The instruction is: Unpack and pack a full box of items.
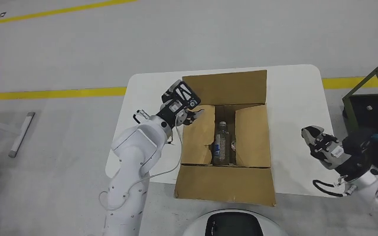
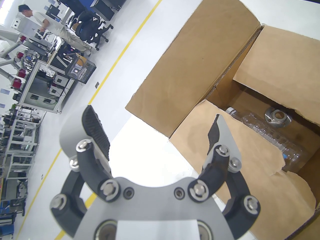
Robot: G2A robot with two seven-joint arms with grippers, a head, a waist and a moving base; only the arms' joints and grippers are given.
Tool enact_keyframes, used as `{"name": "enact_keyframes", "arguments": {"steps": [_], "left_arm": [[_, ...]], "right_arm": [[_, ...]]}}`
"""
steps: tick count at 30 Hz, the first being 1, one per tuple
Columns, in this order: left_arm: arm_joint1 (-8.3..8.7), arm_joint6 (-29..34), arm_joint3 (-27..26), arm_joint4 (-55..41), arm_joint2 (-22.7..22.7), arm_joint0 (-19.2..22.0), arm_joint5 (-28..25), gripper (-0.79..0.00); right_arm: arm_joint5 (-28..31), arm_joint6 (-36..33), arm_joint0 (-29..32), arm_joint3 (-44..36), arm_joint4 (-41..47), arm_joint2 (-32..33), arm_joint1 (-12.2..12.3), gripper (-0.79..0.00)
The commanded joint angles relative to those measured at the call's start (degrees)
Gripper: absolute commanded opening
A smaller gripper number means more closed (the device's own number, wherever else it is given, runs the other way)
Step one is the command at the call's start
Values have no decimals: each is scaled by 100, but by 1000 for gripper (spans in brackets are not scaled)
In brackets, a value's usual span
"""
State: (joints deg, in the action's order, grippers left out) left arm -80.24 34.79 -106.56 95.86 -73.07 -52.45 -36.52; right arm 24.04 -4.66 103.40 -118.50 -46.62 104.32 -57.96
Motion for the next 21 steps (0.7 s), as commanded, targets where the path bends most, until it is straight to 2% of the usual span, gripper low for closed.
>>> {"name": "enact_keyframes", "arguments": {"steps": [1, 4, 12, 21], "left_arm": [[-2, 18, -24, -139, 45, -26, 23, 0], [-14, 128, -93, -381, 181, -74, 71, 0], [-84, 655, -326, -1437, 698, -267, 409, 0], [-86, 673, -341, -1473, 720, -271, 409, 0]], "right_arm": [[-271, 128, 16, -11, -59, -29, -23, -785], [-475, 234, 44, -32, -125, -64, -50, -785], [-485, 268, 150, -62, -195, -143, -93, -785], [-623, 376, 254, -145, -214, -220, -150, -785]]}}
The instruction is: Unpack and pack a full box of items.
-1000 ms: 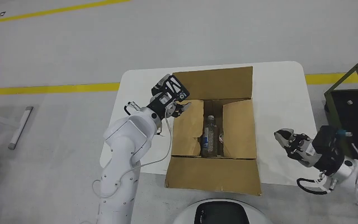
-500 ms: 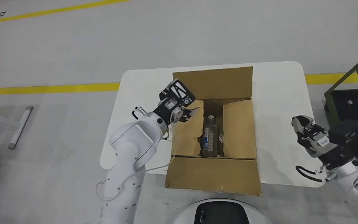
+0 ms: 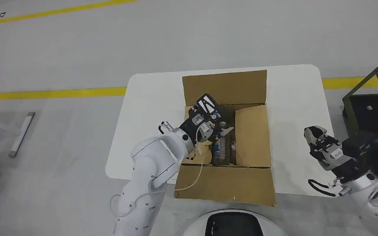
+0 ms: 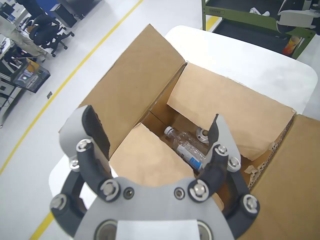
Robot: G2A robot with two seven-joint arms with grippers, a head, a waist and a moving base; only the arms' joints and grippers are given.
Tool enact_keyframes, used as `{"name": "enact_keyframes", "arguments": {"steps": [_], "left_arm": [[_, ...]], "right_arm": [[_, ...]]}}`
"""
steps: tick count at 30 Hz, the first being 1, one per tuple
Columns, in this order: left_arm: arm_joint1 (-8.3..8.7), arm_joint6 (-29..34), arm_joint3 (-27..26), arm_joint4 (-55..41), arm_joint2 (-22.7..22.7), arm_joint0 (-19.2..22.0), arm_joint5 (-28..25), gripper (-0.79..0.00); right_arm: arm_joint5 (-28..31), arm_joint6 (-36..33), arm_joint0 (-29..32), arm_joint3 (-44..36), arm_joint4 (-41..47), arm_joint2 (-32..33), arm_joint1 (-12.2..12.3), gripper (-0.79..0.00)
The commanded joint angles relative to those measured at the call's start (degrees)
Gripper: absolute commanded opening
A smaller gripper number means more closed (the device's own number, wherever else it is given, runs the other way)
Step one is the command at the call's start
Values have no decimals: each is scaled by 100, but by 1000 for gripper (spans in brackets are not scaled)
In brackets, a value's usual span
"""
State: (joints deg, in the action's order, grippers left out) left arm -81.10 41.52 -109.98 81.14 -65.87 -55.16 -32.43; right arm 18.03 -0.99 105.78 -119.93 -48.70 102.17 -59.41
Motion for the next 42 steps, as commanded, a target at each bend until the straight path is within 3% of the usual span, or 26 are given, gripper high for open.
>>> {"name": "enact_keyframes", "arguments": {"steps": [1, 6, 11, 17, 22, 31, 33, 34, 35, 36, 38, 42], "left_arm": [[0, 0, 0, -1, 0, 0, 0, 0], [33, -65, -27, 183, -9, -76, -92, 0], [27, 599, -13, 212, 415, -216, -70, 0], [-41, 1217, 174, -30, 911, -197, 369, 0], [-19, 1650, 321, 688, 1114, -53, 283, 0], [62, 1719, 315, 1581, 1178, -148, -29, 0], [69, 1698, 302, 1629, 1172, -171, -40, -209], [73, 1699, 287, 1678, 1172, -172, -54, -376], [75, 1688, 279, 1695, 1168, -179, -57, -486], [77, 1686, 273, 1709, 1159, -185, -55, -545], [81, 1669, 262, 1722, 1143, -193, -67, -785], [89, 1614, 232, 1745, 1107, -220, -71, -785]], "right_arm": [[-51, 23, 35, -2, -15, -15, -13, -785], [-109, 43, 62, 10, -66, -79, -41, -785], [-113, 11, 6, 13, -102, -141, -62, -785], [-91, -20, -25, 38, -142, -186, -85, -785], [-81, -39, -32, 44, -157, -187, -103, -785], [-65, -45, 17, 38, -157, -150, -136, -785], [-59, -48, 7, 42, -151, -148, -143, -785], [-57, -52, -3, 46, -148, -151, -146, -785], [-50, -61, -14, 46, -148, -156, -149, -785], [-45, -68, -27, 48, -151, -159, -152, -785], [-29, -78, -50, 60, -159, -168, -157, -785], [-23, -88, -86, 76, -154, -179, -171, -785]]}}
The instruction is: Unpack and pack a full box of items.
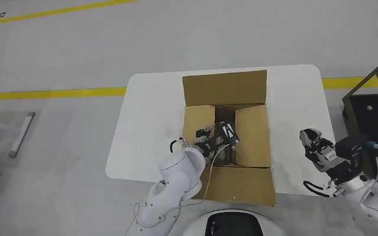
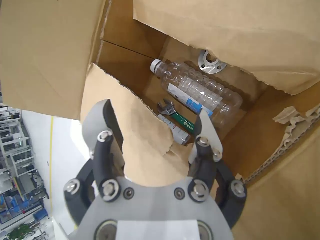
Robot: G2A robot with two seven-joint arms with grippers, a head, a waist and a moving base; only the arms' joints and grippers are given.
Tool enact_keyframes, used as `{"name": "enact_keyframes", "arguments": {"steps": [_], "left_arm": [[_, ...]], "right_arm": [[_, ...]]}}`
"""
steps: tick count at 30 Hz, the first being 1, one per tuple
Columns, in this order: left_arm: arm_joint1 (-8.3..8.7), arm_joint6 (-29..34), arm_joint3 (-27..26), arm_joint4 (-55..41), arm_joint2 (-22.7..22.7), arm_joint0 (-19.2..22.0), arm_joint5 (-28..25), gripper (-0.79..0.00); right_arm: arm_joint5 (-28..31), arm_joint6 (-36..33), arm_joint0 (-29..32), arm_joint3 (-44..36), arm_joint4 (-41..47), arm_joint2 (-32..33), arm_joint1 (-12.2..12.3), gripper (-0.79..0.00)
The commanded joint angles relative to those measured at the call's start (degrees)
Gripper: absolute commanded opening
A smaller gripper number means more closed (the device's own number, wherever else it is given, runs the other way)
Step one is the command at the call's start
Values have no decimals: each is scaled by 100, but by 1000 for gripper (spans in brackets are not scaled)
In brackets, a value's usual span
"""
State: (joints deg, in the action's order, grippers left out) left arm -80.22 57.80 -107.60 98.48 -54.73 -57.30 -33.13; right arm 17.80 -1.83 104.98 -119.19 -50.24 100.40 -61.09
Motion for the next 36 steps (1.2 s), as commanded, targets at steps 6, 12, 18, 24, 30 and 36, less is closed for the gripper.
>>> {"name": "enact_keyframes", "arguments": {"steps": [6, 12, 18, 24, 30, 36], "left_arm": [[13, -114, -89, 58, -121, -33, 125, -785], [18, -229, -235, 25, -286, -33, 302, -785], [-17, -293, -371, -549, -536, -105, 889, -785], [-49, -303, -491, -1000, -696, -147, 1391, -785], [-68, -261, -567, -1404, -862, -124, 1720, -785], [-51, -200, -530, -1443, -970, -99, 1704, 0]], "right_arm": [[14, -13, -45, 20, -15, -8, -21, -785], [5, -1, -104, 26, 90, -21, -44, -785], [111, -90, -360, -6, 237, -137, -58, -785], [352, -466, -681, 15, 454, -375, -60, -785], [668, -1020, -1034, 165, 379, -682, -44, -785], [781, -1506, -1312, 328, 276, -914, -32, -785]]}}
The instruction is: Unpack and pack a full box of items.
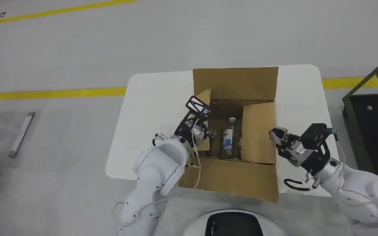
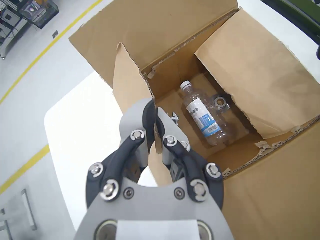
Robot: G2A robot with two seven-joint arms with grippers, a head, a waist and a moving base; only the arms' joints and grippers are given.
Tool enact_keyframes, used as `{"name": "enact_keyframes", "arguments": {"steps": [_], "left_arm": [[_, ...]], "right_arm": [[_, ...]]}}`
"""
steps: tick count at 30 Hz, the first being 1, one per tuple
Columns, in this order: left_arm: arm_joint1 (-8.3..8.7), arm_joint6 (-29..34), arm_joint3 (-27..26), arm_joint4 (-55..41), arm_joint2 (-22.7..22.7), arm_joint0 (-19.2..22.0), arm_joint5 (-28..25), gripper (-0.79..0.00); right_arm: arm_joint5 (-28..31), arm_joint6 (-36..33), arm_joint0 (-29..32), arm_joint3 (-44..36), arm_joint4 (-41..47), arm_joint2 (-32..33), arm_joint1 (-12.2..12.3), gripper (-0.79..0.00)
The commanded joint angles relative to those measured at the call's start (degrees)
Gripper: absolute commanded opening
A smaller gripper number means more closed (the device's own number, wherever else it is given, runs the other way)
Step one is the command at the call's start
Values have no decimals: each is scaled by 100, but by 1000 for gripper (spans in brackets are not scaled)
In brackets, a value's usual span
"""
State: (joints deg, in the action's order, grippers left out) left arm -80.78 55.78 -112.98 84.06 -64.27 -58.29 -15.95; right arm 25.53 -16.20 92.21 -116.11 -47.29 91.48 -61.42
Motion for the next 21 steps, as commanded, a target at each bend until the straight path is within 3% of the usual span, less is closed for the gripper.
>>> {"name": "enact_keyframes", "arguments": {"steps": [1, 12, 21], "left_arm": [[8, -1, 13, -5, -34, 0, -27, 0], [72, 82, 64, 378, -193, 161, -381, 0], [163, 98, 107, 749, -588, 174, -668, 0]], "right_arm": [[11, -124, -66, 40, -49, -50, 3, -785], [-82, -123, -197, 184, -71, -196, -8, -785], [-120, -125, -238, 260, -79, -247, -12, -785]]}}
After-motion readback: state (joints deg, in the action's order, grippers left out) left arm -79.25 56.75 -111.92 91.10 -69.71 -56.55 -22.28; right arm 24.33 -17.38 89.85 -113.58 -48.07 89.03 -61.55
